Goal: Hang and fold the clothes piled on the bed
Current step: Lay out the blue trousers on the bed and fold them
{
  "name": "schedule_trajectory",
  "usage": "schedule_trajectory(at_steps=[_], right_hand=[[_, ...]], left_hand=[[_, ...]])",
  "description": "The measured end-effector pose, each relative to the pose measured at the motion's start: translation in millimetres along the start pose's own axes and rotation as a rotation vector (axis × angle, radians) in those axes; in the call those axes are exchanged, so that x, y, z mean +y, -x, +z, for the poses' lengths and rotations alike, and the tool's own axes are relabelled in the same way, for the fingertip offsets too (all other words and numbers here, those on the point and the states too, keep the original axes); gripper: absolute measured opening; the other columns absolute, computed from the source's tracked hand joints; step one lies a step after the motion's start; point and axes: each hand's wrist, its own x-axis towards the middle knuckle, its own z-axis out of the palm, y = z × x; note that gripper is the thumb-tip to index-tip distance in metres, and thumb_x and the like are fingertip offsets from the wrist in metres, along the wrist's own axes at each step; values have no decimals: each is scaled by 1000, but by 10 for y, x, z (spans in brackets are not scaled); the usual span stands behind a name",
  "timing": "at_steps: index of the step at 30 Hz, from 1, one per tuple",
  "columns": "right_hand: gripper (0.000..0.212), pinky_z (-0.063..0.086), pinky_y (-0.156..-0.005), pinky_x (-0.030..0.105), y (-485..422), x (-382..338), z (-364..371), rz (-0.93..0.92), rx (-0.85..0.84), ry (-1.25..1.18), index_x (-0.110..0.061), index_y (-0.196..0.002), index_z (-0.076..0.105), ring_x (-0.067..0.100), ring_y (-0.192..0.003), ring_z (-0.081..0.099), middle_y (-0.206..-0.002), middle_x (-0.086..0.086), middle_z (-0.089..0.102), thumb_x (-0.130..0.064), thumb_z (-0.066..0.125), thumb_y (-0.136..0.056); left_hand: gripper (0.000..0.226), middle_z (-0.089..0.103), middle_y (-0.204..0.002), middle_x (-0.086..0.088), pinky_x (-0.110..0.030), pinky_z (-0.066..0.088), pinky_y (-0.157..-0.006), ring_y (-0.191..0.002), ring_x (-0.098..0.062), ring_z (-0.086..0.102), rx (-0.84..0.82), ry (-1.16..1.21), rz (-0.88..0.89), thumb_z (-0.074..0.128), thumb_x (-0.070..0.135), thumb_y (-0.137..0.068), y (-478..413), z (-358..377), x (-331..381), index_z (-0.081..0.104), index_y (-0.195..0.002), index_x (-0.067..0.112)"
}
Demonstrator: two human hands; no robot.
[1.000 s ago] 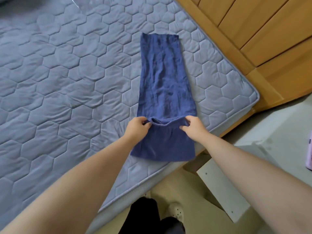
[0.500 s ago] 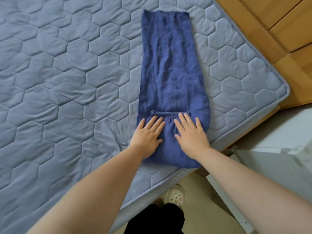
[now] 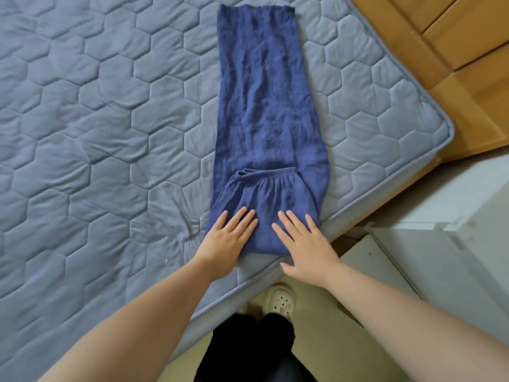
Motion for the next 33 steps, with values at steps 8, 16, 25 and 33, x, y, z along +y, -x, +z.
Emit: schedule_trajectory(at_steps=[8, 16, 25, 33], right_hand=[[61, 32, -109, 46, -143, 55, -24, 105, 63, 6, -4, -146, 32, 29, -138, 37, -150, 18, 35, -8, 55, -90], [38, 49, -86, 42, 45, 173, -421, 93, -233, -321, -9, -115, 59, 33, -106, 58, -116, 12, 60, 4, 43, -83], [32, 37, -50, 28, 271, 47, -1005, 61, -698, -486, -17, -57, 41, 22, -55, 43, -62, 10, 47, 11, 43, -71], [24, 28, -51, 33, -194, 508, -1426, 259, -162, -476, -15, -59, 37, 32, -74, 53, -67, 8, 48, 1, 45, -75]], left_hand=[[61, 8, -159, -17, -38, 22, -116, -145, -35, 14, -36, 87, -140, 38, 16, -101, -166, -72, 46, 6, -152, 8], [47, 52, -135, -8, -32, 43, -89, -119, -29, 52, -332, 227, -52, 38, 4, -94, 36, -725, 37, 43, -139, 15], [49, 56, -124, -12, -34, 39, -79, -99, -28, 51, -686, 599, -52, 37, -3, -86, 370, -1211, -30, 56, -128, 15], [32, 68, -103, -10, -25, 36, -72, -98, -29, 58, 10, 822, -328, 48, -1, -81, 203, -1353, -693, 68, -103, 11]])
